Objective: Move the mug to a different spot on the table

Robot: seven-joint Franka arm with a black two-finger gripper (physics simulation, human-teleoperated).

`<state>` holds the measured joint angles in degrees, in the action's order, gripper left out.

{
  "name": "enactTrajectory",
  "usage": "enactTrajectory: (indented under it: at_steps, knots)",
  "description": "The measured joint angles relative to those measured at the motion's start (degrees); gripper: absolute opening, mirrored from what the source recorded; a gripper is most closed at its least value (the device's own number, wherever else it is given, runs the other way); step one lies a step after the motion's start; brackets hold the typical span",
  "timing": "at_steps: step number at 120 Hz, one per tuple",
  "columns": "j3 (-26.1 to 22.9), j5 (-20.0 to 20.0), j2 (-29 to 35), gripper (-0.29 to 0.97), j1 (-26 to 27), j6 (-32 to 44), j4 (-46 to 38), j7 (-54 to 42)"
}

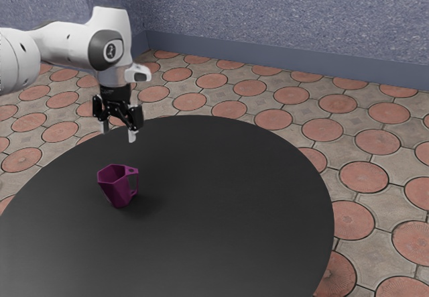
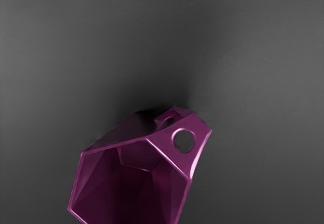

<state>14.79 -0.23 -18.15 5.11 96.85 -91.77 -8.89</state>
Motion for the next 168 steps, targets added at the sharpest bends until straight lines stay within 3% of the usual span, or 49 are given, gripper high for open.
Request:
enactTrajectory:
  at_steps: [45, 81, 126, 168]
  knots:
    - [-2.16, 1.23, -0.63, 0.68, 0.00, 11.52, -6.35, -24.23]
    - [-2.76, 1.92, -2.00, 0.68, -0.01, 21.36, -10.77, -37.75]
    - [-2.95, 0.74, -0.30, 0.68, 0.38, 30.88, -19.80, -45.74]
    - [-3.55, 0.81, 0.00, 0.68, 0.53, 34.51, -22.71, -46.97]
